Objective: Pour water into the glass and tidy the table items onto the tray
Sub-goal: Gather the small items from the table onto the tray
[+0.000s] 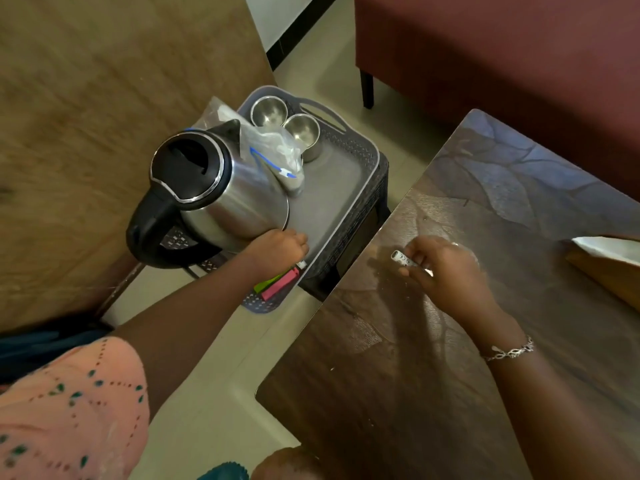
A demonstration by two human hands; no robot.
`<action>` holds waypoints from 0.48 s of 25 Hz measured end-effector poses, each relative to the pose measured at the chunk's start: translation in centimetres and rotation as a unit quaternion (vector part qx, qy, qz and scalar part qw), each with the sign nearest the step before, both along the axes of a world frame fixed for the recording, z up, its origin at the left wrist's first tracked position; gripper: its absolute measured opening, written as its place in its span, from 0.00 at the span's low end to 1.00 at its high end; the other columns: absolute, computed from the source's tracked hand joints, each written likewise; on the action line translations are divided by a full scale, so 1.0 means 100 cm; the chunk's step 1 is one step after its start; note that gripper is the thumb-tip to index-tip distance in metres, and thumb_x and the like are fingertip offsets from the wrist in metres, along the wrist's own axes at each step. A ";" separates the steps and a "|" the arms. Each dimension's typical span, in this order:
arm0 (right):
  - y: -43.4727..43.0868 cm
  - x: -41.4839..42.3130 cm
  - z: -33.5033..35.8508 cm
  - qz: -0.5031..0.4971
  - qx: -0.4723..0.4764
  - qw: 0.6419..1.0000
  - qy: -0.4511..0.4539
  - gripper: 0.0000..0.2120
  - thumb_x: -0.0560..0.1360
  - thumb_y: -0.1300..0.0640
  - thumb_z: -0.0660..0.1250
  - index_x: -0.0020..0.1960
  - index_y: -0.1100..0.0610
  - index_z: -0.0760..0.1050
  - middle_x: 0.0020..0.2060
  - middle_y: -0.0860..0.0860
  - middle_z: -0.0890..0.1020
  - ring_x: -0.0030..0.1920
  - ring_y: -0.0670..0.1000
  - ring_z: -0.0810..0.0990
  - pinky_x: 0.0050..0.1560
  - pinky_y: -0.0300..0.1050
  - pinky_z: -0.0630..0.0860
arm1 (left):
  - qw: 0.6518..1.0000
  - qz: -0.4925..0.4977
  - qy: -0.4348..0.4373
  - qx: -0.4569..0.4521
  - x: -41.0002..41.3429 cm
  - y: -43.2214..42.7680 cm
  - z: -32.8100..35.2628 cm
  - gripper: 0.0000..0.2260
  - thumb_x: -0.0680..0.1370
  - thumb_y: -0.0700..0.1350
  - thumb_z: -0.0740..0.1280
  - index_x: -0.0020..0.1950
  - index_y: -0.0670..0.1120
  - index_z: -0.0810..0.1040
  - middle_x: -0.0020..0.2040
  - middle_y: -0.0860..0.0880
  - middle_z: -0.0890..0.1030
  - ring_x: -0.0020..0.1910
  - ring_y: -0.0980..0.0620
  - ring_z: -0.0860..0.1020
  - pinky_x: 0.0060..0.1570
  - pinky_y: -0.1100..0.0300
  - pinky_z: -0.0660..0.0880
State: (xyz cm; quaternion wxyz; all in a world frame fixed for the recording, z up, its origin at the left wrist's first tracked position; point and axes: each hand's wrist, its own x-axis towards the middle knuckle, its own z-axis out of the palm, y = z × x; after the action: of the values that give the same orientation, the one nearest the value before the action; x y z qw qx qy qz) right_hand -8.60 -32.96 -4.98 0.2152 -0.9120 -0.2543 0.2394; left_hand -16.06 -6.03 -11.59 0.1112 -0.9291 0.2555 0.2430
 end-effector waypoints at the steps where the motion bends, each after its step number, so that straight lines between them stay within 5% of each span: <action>1: 0.011 0.003 0.005 -0.001 0.005 1.000 0.006 0.08 0.70 0.57 0.71 0.47 0.58 0.76 0.39 0.51 0.78 0.41 0.52 0.76 0.38 0.42 0.67 | 1.000 0.006 -0.008 0.008 -0.002 -0.001 -0.001 0.04 0.57 0.39 0.63 0.28 0.47 0.74 0.27 0.50 0.75 0.25 0.51 0.76 0.20 0.64 0.68; 5: 0.070 0.014 0.022 0.015 0.049 0.998 0.043 0.06 0.71 0.56 0.70 0.46 0.57 0.76 0.36 0.48 0.77 0.39 0.50 0.76 0.39 0.42 0.69 | 0.996 0.069 -0.059 -0.004 -0.013 -0.007 0.005 0.09 0.61 0.39 0.57 0.27 0.48 0.75 0.29 0.50 0.77 0.25 0.53 0.76 0.17 0.66 0.64; 12: 0.173 0.011 -0.012 0.178 -0.070 0.981 0.032 0.11 0.72 0.62 0.64 0.54 0.63 0.76 0.52 0.62 0.79 0.54 0.62 0.77 0.50 0.49 0.73 | 0.971 0.151 -0.172 -0.065 -0.055 -0.008 0.007 0.15 0.66 0.40 0.59 0.46 0.47 0.83 0.49 0.47 0.84 0.32 0.50 0.80 0.22 0.65 0.70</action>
State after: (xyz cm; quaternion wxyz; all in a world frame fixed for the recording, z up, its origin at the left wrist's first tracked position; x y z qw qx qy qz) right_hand -7.48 -15.68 -6.14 0.1123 -0.8569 -0.3881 0.3201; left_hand -21.53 -6.80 -10.92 0.0550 -0.9901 0.1041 0.0770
